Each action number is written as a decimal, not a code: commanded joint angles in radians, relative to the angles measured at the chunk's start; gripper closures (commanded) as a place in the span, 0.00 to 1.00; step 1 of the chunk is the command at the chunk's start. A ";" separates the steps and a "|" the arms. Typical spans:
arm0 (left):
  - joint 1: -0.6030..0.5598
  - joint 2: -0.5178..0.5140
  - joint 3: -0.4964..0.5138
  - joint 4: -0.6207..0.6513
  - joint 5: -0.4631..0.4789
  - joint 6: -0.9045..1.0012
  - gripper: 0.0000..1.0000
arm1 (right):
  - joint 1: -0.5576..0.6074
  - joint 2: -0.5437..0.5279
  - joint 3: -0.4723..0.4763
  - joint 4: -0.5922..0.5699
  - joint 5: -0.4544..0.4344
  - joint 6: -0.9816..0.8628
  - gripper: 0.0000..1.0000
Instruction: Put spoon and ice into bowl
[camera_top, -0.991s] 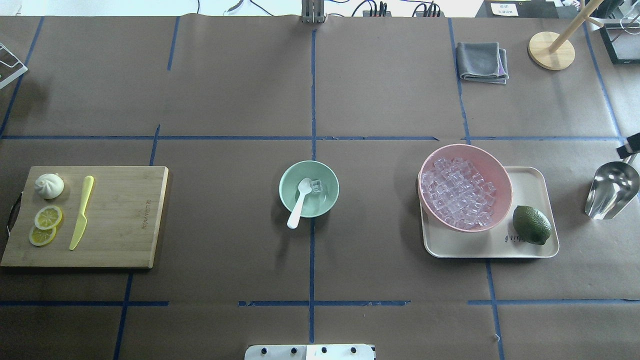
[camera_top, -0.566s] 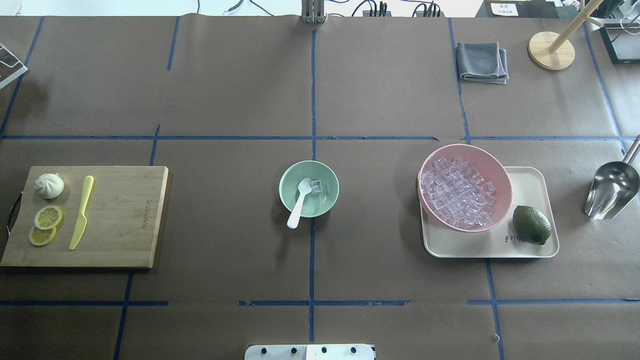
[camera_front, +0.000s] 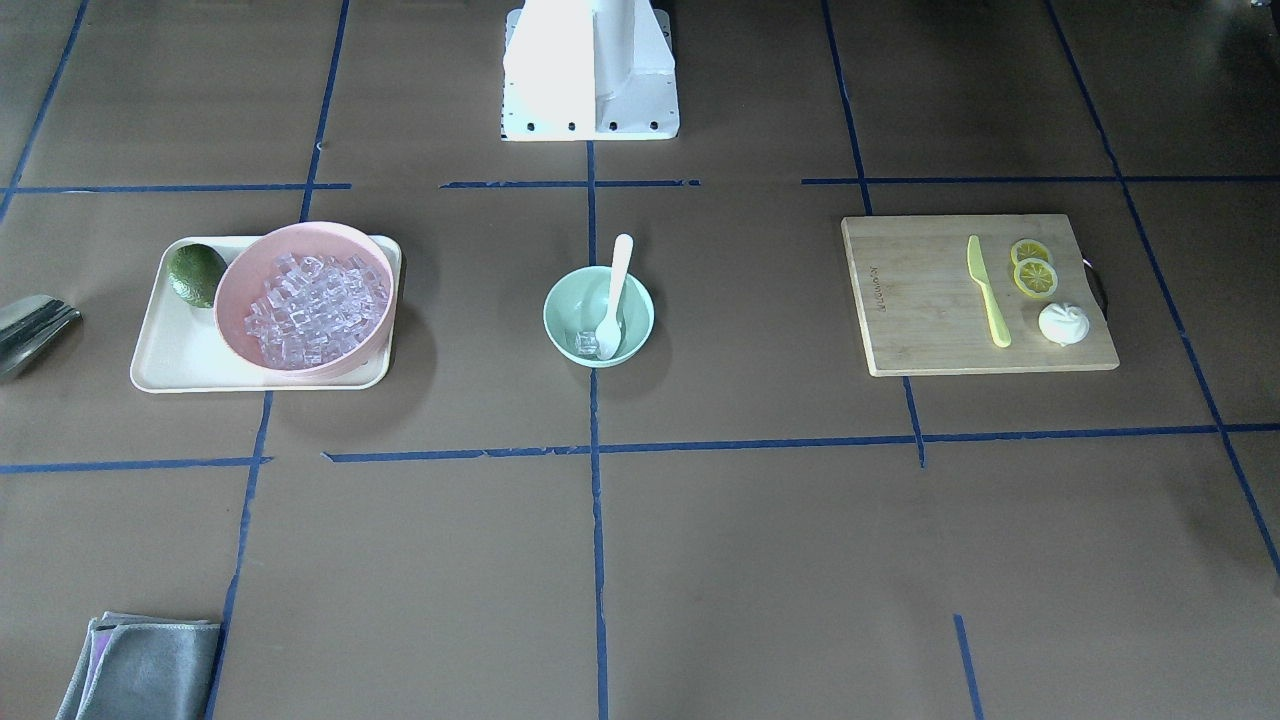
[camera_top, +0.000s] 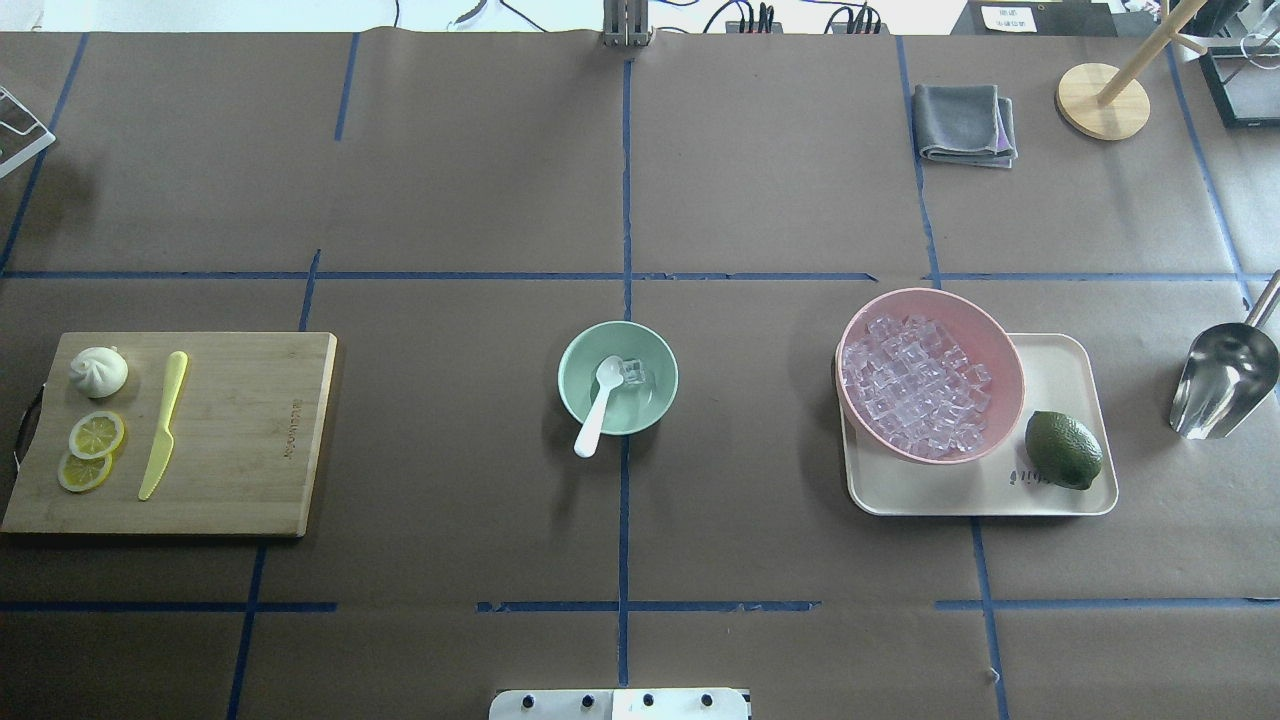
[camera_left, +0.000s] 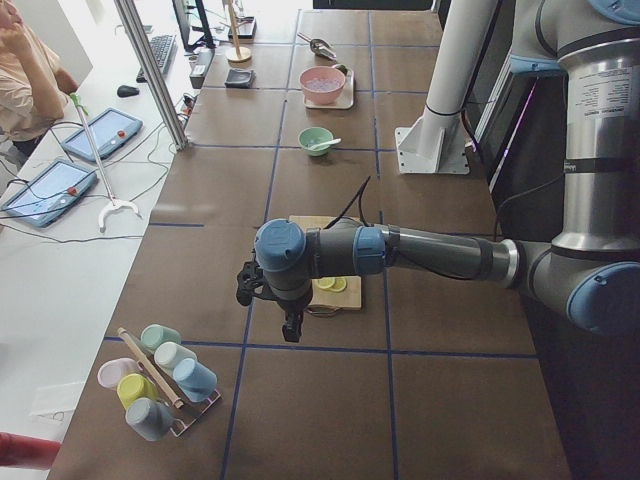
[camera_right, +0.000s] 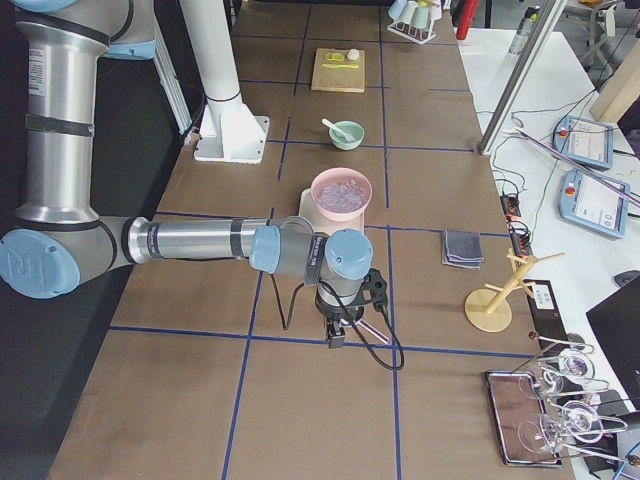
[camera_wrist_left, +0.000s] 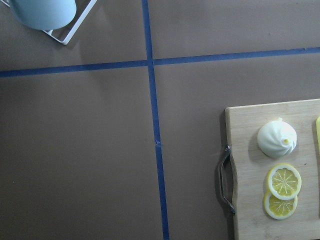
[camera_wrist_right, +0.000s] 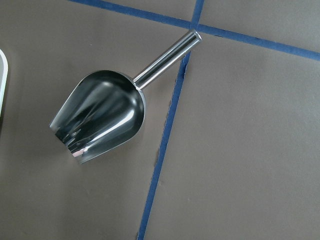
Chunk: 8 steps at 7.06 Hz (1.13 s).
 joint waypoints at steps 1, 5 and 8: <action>0.004 0.000 0.011 -0.002 -0.003 -0.004 0.01 | 0.004 0.021 -0.006 -0.009 0.005 -0.001 0.00; 0.058 -0.006 0.017 -0.009 0.000 -0.066 0.01 | 0.017 0.021 -0.015 -0.003 0.000 0.013 0.00; 0.058 -0.004 0.017 -0.014 -0.004 -0.057 0.00 | 0.017 0.024 -0.039 0.003 -0.006 0.010 0.00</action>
